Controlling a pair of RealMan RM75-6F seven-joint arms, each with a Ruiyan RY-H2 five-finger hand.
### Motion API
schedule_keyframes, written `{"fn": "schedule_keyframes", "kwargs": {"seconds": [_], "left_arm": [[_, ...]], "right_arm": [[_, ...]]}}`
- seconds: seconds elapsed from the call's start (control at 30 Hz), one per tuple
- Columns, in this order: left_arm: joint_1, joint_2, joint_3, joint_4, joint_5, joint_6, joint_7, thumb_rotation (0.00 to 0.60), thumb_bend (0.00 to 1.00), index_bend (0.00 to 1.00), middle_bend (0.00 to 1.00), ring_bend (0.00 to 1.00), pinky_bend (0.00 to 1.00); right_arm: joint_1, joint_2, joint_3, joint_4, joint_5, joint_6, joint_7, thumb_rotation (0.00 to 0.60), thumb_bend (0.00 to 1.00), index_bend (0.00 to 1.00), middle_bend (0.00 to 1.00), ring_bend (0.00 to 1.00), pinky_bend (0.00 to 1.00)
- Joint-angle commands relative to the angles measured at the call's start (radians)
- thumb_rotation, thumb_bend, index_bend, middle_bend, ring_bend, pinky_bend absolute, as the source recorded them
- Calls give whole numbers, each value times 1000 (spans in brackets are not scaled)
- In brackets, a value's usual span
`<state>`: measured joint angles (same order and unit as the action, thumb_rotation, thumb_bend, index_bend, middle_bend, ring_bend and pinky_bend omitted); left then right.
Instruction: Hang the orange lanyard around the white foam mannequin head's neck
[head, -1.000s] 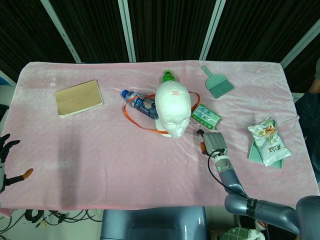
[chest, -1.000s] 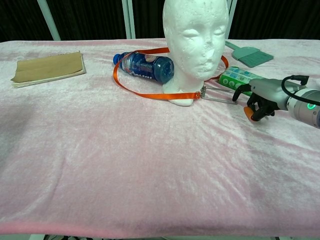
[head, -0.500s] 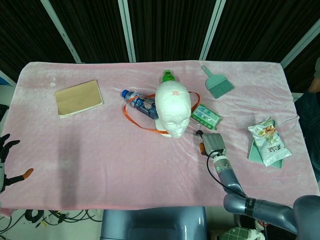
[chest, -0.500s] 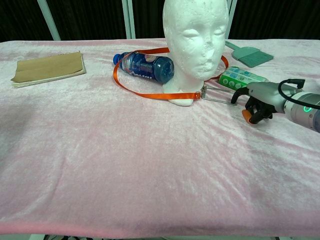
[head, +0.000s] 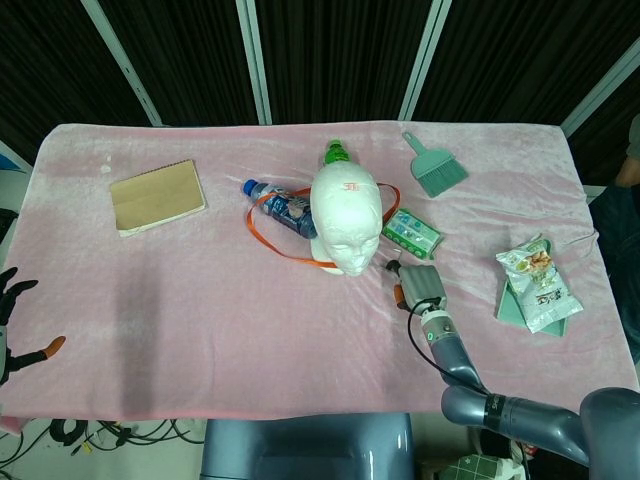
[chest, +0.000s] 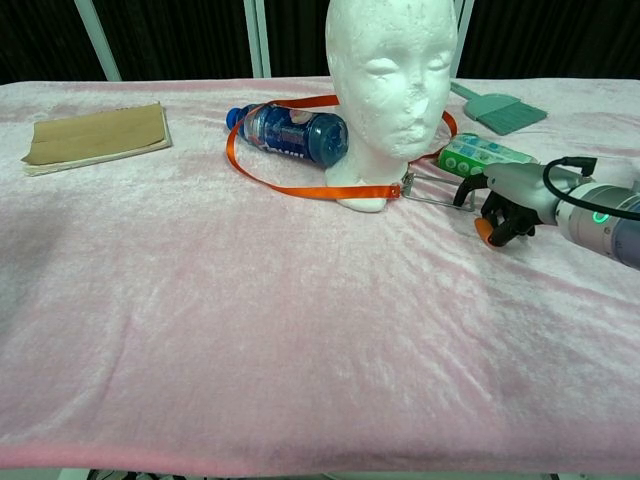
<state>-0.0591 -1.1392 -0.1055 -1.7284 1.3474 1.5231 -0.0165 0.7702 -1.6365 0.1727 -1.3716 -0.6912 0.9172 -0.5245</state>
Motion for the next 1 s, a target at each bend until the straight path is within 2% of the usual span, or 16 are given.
{"fn": "schedule_keyframes", "kwargs": {"seconds": [0.03, 0.23, 1.0], "left_arm": [[0, -1, -1, -1, -1, -2, 3, 600, 38, 222, 62, 0, 0], [2, -2, -3, -5, -5, -2, 7, 600, 38, 230, 62, 0, 0], [7, -3, -8, -10, -5, -3, 16, 600, 39, 230, 62, 0, 0]], "right_arm": [[-1, 4, 0, -9, 1, -2, 4, 600, 587, 480, 711, 752, 647], [-4, 11, 0, -25, 0, 0, 12, 600, 587, 533, 711, 752, 647], [-30, 50, -25, -102, -11, 25, 31, 600, 590, 564, 709, 753, 647]]}}
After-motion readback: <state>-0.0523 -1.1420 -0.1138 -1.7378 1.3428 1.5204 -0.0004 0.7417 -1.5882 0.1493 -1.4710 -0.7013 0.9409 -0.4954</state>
